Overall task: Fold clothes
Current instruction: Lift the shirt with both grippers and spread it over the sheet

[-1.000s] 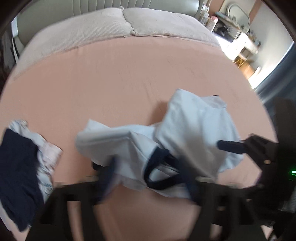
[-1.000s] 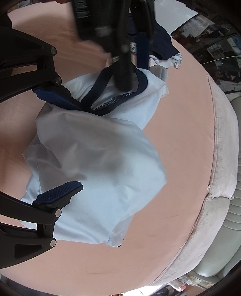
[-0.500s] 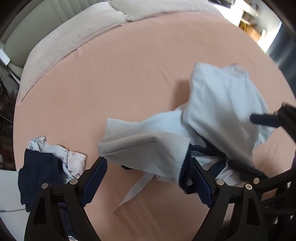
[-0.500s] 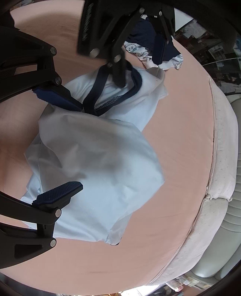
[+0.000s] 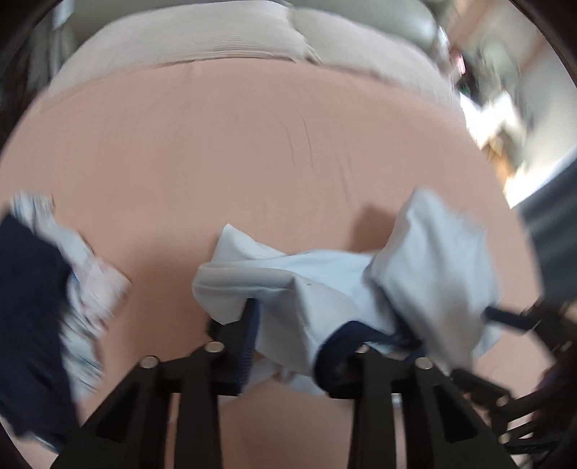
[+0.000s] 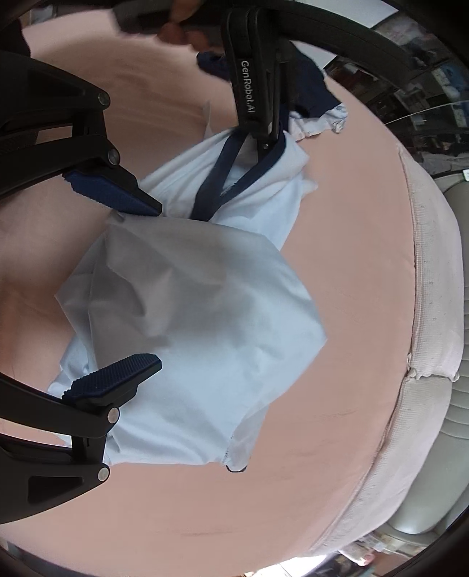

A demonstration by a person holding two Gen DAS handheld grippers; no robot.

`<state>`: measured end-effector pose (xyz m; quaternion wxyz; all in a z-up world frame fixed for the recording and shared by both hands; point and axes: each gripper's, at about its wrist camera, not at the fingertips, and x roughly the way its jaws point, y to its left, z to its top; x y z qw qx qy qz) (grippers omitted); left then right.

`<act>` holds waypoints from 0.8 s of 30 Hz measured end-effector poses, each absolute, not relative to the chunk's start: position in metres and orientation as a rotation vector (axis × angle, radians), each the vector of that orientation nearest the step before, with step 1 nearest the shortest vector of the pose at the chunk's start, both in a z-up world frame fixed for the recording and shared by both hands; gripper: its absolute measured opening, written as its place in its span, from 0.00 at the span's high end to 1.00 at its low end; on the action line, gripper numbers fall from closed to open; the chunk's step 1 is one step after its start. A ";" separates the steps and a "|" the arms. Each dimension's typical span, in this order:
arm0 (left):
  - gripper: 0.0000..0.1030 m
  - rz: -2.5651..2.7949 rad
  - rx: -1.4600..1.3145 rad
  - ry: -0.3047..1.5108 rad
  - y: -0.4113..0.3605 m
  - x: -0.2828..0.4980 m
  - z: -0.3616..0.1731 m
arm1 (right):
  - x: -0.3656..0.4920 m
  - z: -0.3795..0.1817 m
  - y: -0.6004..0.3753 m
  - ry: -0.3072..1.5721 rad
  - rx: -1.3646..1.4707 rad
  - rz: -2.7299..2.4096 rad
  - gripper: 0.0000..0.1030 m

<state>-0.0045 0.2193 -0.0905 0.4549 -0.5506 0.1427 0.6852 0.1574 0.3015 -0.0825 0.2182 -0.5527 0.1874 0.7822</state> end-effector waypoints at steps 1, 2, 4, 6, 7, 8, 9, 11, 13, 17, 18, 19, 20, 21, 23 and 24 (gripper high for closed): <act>0.85 1.698 -1.373 0.301 0.215 -0.007 -0.093 | 0.154 -0.080 0.302 0.505 -1.524 2.165 0.26; 0.88 1.708 -1.389 0.255 0.210 -0.010 -0.095 | 0.151 -0.076 0.304 0.491 -1.518 2.165 0.26; 0.92 1.720 -1.405 0.194 0.202 -0.009 -0.100 | 0.145 -0.070 0.312 0.472 -1.510 2.162 0.26; 0.94 1.730 -1.407 0.162 0.196 -0.001 -0.099 | 0.136 -0.064 0.318 0.450 -1.505 2.146 0.26; 0.94 1.726 -1.406 0.147 0.194 -0.005 -0.099 | 0.131 -0.062 0.320 0.429 -1.503 2.142 0.26; 0.95 1.716 -1.405 0.132 0.194 -0.012 -0.098 | 0.121 -0.060 0.321 0.403 -1.503 2.145 0.26; 0.95 1.707 -1.403 0.116 0.193 -0.015 -0.096 | 0.108 -0.060 0.321 0.384 -1.504 2.151 0.26; 0.95 1.697 -1.380 0.095 0.189 -0.020 -0.088 | 0.083 -0.059 0.321 0.368 -1.506 2.183 0.26; 0.95 1.704 -1.358 0.091 0.191 -0.009 -0.075 | 0.065 -0.063 0.319 0.379 -1.535 2.202 0.26; 0.95 1.704 -1.342 0.042 0.187 -0.009 -0.067 | 0.050 -0.072 0.309 0.264 -1.691 2.188 0.26; 0.95 1.707 -1.341 0.032 0.184 -0.010 -0.064 | 0.044 -0.080 0.304 0.217 -1.748 2.168 0.26; 0.95 1.709 -1.337 0.029 0.182 -0.010 -0.061 | 0.036 -0.090 0.299 0.181 -1.807 2.142 0.26; 0.95 1.706 -1.329 0.029 0.183 -0.009 -0.059 | 0.034 -0.097 0.296 0.151 -1.855 2.123 0.26; 0.95 1.699 -1.317 0.032 0.186 -0.007 -0.057 | 0.032 -0.103 0.294 0.124 -1.882 2.110 0.26; 0.95 1.686 -1.290 0.038 0.190 0.000 -0.050 | 0.031 -0.107 0.293 0.066 -1.896 2.083 0.26; 0.95 1.681 -1.276 0.043 0.188 0.003 -0.046 | 0.032 -0.106 0.293 0.046 -1.886 2.074 0.26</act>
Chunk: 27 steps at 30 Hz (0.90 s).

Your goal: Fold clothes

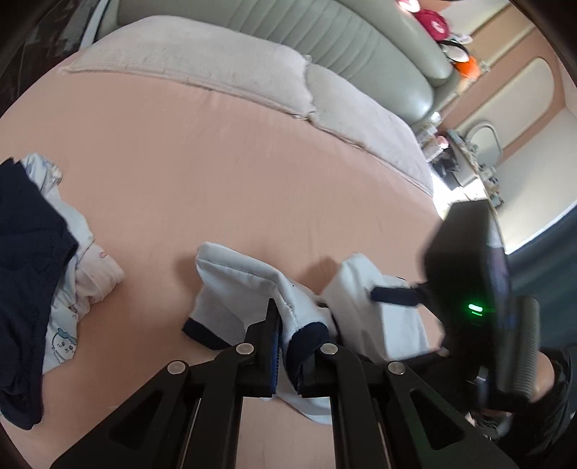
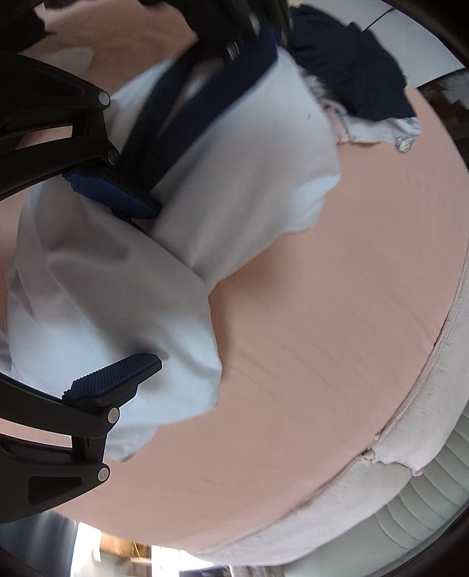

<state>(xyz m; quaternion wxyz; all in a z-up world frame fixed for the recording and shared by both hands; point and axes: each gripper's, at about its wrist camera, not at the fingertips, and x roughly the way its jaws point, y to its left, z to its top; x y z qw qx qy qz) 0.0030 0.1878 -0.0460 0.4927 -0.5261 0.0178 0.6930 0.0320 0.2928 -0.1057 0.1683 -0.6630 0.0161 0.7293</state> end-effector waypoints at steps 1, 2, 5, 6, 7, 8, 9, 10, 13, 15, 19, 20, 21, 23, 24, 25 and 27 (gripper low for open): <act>0.95 1.680 -1.263 0.050 0.186 0.006 -0.042 | 0.035 -0.103 0.293 0.041 -1.874 2.073 0.26; 0.95 1.680 -1.249 0.059 0.186 0.008 -0.039 | 0.037 -0.100 0.293 0.036 -1.862 2.071 0.26; 0.95 1.666 -1.236 0.055 0.188 0.010 -0.033 | 0.051 -0.090 0.296 0.034 -1.830 2.065 0.26; 0.95 1.660 -1.233 0.053 0.188 0.010 -0.031 | 0.056 -0.088 0.296 0.029 -1.818 2.060 0.26; 0.95 1.656 -1.231 0.056 0.187 0.012 -0.030 | 0.061 -0.087 0.297 0.023 -1.806 2.055 0.26; 0.95 1.653 -1.229 0.060 0.185 0.013 -0.030 | 0.066 -0.084 0.298 0.020 -1.795 2.048 0.26; 0.95 1.649 -1.229 0.065 0.186 0.015 -0.030 | 0.073 -0.082 0.299 0.020 -1.783 2.039 0.26; 0.95 1.643 -1.228 0.072 0.187 0.017 -0.030 | 0.080 -0.079 0.301 0.020 -1.772 2.030 0.26; 0.95 1.624 -1.223 0.098 0.190 0.025 -0.029 | 0.101 -0.073 0.306 0.052 -1.735 2.020 0.26; 0.95 1.611 -1.218 0.115 0.192 0.030 -0.028 | 0.114 -0.069 0.306 0.059 -1.692 2.022 0.26; 0.95 1.574 -1.201 0.155 0.199 0.045 -0.027 | 0.134 -0.062 0.296 0.017 -1.618 2.061 0.69; 0.95 1.565 -1.198 0.164 0.201 0.049 -0.027 | 0.136 -0.063 0.294 0.055 -1.631 2.082 0.96; 0.95 1.564 -1.194 0.173 0.202 0.052 -0.027 | 0.137 -0.064 0.294 0.088 -1.643 2.096 0.99; 0.95 1.576 -1.184 0.188 0.203 0.054 -0.026 | 0.138 -0.066 0.295 0.163 -1.655 2.121 0.99; 0.95 1.581 -1.184 0.188 0.202 0.054 -0.026 | 0.140 -0.067 0.300 0.225 -1.641 2.133 0.99; 0.95 1.588 -1.188 0.180 0.201 0.052 -0.026 | 0.142 -0.066 0.307 0.306 -1.623 2.154 0.99; 0.95 1.607 -1.198 0.159 0.199 0.043 -0.026 | 0.148 -0.058 0.323 0.500 -1.533 2.210 0.99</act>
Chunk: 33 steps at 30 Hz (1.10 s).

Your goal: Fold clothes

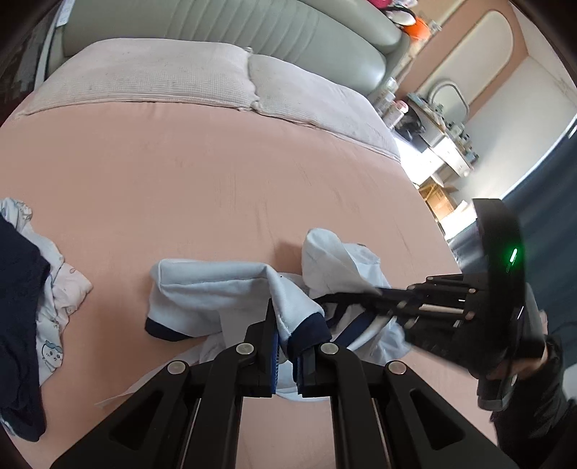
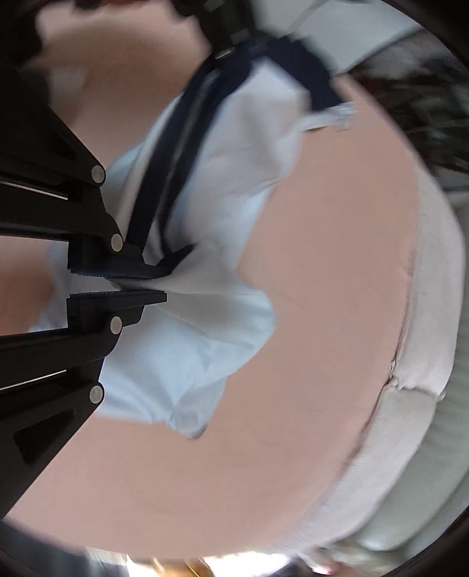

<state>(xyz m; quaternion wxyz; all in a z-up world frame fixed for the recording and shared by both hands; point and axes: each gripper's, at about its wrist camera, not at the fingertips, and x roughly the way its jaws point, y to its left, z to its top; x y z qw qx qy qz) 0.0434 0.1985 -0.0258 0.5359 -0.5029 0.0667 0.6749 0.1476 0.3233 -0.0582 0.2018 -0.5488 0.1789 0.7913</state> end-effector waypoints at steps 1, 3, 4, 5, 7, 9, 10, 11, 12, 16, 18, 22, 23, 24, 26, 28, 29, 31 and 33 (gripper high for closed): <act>0.95 1.620 -1.200 0.149 0.197 0.039 -0.025 | 0.151 -0.054 0.332 0.592 -1.473 2.232 0.99; 0.95 1.632 -1.204 0.125 0.196 0.031 -0.022 | 0.160 -0.041 0.348 0.728 -1.342 2.256 0.99; 0.95 1.637 -1.201 0.118 0.197 0.027 -0.020 | 0.163 -0.034 0.355 0.763 -1.284 2.256 0.99; 0.95 1.645 -1.193 0.115 0.198 0.025 -0.016 | 0.164 -0.026 0.357 0.763 -1.234 2.254 0.99; 0.95 1.660 -1.178 0.108 0.200 0.019 -0.009 | 0.164 -0.007 0.365 0.755 -1.140 2.276 0.99; 0.95 1.668 -1.165 0.100 0.201 0.015 -0.004 | 0.165 0.014 0.373 0.746 -1.054 2.309 0.99; 0.95 1.662 -1.163 0.094 0.202 0.014 -0.003 | 0.161 0.020 0.377 0.763 -1.061 2.331 0.99; 0.95 1.657 -1.161 0.089 0.202 0.014 -0.002 | 0.154 0.024 0.379 0.774 -1.099 2.334 0.99; 0.95 1.652 -1.160 0.084 0.202 0.013 -0.001 | 0.150 0.027 0.378 0.758 -1.129 2.307 0.99; 0.95 1.643 -1.158 0.105 0.202 0.018 -0.004 | 0.124 0.016 0.381 0.744 -1.347 2.176 0.50; 0.95 1.629 -1.166 0.092 0.200 0.019 -0.004 | 0.107 0.004 0.380 0.735 -1.459 2.101 0.26; 0.95 1.616 -1.157 0.098 0.199 0.024 -0.002 | 0.072 -0.020 0.384 0.733 -1.640 2.002 0.26; 0.95 1.613 -1.154 0.100 0.199 0.025 -0.001 | 0.067 -0.029 0.386 0.743 -1.695 1.963 0.26; 0.95 1.612 -1.151 0.102 0.199 0.026 -0.001 | 0.062 -0.038 0.388 0.763 -1.750 1.933 0.26; 0.95 1.610 -1.148 0.100 0.198 0.028 -0.001 | 0.040 -0.054 0.390 0.797 -1.839 1.881 0.26; 0.95 1.608 -1.152 0.095 0.197 0.028 -0.003 | 0.027 -0.066 0.383 0.784 -1.904 1.817 0.26; 0.95 1.609 -1.156 0.095 0.197 0.027 -0.004 | 0.021 -0.071 0.379 0.744 -1.937 1.789 0.26; 0.95 1.611 -1.162 0.094 0.196 0.027 -0.006 | 0.013 -0.078 0.371 0.670 -1.979 1.759 0.26; 0.95 1.603 -1.170 0.087 0.195 0.028 -0.007 | 0.009 -0.081 0.366 0.598 -1.988 1.740 0.26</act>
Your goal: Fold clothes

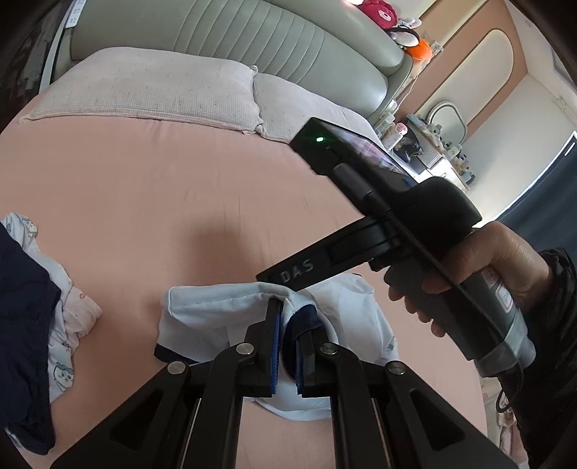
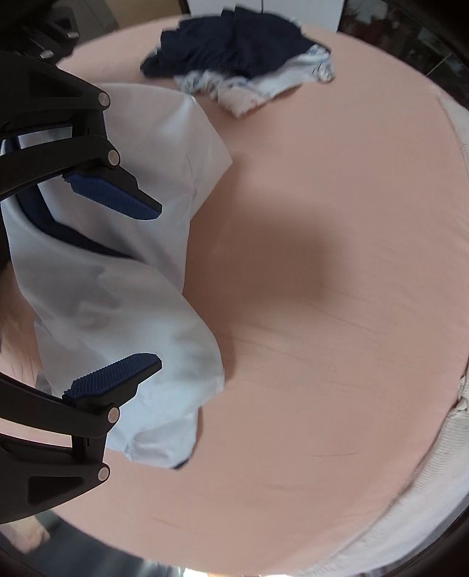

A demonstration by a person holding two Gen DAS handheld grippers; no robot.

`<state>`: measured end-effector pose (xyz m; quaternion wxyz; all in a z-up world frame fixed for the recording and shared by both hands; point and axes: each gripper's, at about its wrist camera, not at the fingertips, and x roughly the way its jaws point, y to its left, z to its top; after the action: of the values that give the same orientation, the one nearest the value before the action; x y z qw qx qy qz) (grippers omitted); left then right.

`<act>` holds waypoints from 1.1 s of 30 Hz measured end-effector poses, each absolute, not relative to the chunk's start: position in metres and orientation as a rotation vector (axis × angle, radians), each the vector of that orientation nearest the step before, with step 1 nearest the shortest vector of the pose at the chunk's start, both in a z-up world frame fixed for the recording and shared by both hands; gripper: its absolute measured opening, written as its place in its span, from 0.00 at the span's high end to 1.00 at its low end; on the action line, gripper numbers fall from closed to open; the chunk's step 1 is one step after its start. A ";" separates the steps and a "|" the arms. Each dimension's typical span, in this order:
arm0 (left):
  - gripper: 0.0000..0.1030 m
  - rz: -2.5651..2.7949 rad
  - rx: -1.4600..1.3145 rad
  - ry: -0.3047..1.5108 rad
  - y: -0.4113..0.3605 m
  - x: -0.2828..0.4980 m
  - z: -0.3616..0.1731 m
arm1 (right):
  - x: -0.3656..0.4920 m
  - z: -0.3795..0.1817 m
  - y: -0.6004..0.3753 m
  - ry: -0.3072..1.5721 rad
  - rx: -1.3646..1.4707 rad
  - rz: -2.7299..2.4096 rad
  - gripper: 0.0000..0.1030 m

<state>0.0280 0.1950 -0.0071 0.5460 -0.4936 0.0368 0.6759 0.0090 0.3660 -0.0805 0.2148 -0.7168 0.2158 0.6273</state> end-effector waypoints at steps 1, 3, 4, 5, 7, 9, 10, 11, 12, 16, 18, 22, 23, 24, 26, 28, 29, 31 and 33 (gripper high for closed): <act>0.95 1.602 -1.174 0.082 0.194 0.028 -0.007 | 0.008 -0.082 0.363 0.565 -1.992 1.733 0.26; 0.95 1.603 -1.179 0.080 0.193 0.029 -0.008 | 0.011 -0.085 0.360 0.557 -1.986 1.730 0.26; 0.95 1.605 -1.178 0.079 0.192 0.029 -0.008 | 0.013 -0.085 0.360 0.572 -1.978 1.732 0.26; 0.95 1.605 -1.178 0.080 0.192 0.030 -0.009 | 0.017 -0.086 0.361 0.586 -1.966 1.731 0.26; 0.95 1.602 -1.179 0.086 0.191 0.033 -0.009 | 0.027 -0.090 0.363 0.580 -1.943 1.715 0.26; 0.95 1.602 -1.178 0.094 0.190 0.035 -0.008 | 0.035 -0.094 0.358 0.557 -1.934 1.708 0.26; 0.95 1.600 -1.179 0.099 0.190 0.037 -0.009 | 0.039 -0.096 0.355 0.538 -1.940 1.712 0.26; 0.95 1.599 -1.181 0.105 0.190 0.038 -0.009 | 0.043 -0.098 0.352 0.508 -1.947 1.720 0.26; 0.95 1.601 -1.184 0.112 0.190 0.039 -0.010 | 0.045 -0.098 0.348 0.459 -1.949 1.733 0.26; 0.95 1.609 -1.189 0.123 0.188 0.043 -0.013 | 0.057 -0.100 0.339 0.326 -1.952 1.806 0.59; 0.95 1.615 -1.192 0.131 0.188 0.044 -0.014 | 0.066 -0.099 0.340 0.345 -1.942 1.847 0.68; 0.95 1.615 -1.202 0.147 0.190 0.046 -0.018 | 0.089 -0.088 0.342 0.329 -1.864 1.929 0.86; 0.95 1.614 -1.203 0.153 0.190 0.048 -0.018 | 0.095 -0.085 0.341 0.324 -1.846 1.946 0.88; 0.95 1.614 -1.204 0.158 0.191 0.049 -0.019 | 0.101 -0.081 0.340 0.315 -1.834 1.955 0.89; 0.95 1.614 -1.209 0.166 0.192 0.052 -0.020 | 0.114 -0.074 0.338 0.307 -1.809 1.977 0.89; 0.95 1.610 -1.210 0.178 0.193 0.054 -0.021 | 0.130 -0.064 0.343 0.328 -1.783 1.991 0.89; 0.95 1.611 -1.211 0.186 0.193 0.056 -0.022 | 0.139 -0.060 0.344 0.337 -1.767 1.994 0.89; 0.95 1.603 -1.219 0.200 0.194 0.060 -0.025 | 0.157 -0.051 0.341 0.385 -1.720 1.994 0.89; 0.95 1.587 -1.231 0.210 0.195 0.063 -0.030 | 0.182 -0.048 0.343 0.466 -1.673 1.989 0.89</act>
<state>0.0632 0.1947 -0.0296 0.5322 -0.5160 0.0882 0.6654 0.1821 0.3433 -0.0481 0.2481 -0.6138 0.1712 0.7296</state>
